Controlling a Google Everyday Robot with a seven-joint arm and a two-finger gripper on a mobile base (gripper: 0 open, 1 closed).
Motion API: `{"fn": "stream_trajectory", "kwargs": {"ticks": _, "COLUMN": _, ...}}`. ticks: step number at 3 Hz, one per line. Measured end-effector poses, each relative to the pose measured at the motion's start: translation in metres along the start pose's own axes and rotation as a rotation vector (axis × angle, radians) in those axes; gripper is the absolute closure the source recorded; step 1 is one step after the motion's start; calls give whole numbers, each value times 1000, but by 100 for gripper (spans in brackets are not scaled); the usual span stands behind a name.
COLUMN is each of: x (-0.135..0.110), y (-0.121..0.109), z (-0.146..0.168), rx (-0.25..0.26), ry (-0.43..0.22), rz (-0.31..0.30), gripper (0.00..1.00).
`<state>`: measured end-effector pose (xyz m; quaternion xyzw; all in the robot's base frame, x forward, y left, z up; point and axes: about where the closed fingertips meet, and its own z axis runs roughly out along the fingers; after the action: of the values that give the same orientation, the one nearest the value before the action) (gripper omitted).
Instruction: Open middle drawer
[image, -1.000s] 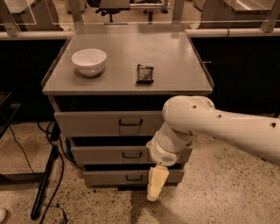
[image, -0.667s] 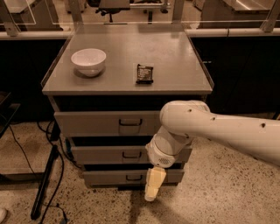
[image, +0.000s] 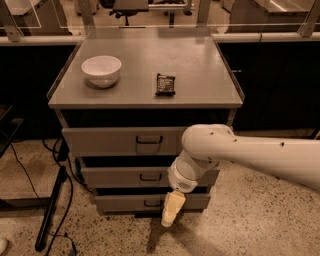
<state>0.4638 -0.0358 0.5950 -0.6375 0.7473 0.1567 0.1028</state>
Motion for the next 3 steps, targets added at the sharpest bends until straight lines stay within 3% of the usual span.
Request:
{"fn": "stream_trajectory", "kwargs": {"ticks": 1, "x": 0, "y": 0, "z": 0, "rx": 0, "ry": 0, "rz": 0, "gripper": 0}}
{"fn": "stream_trajectory", "kwargs": {"ticks": 2, "x": -17, "y": -24, "z": 31, "rx": -8, "ry": -28, "rz": -19, "gripper": 0}}
{"fn": "stream_trajectory", "kwargs": {"ticks": 3, "x": -17, "y": -24, "z": 31, "rx": -9, "ry": -28, "rz": -19, "gripper": 0}}
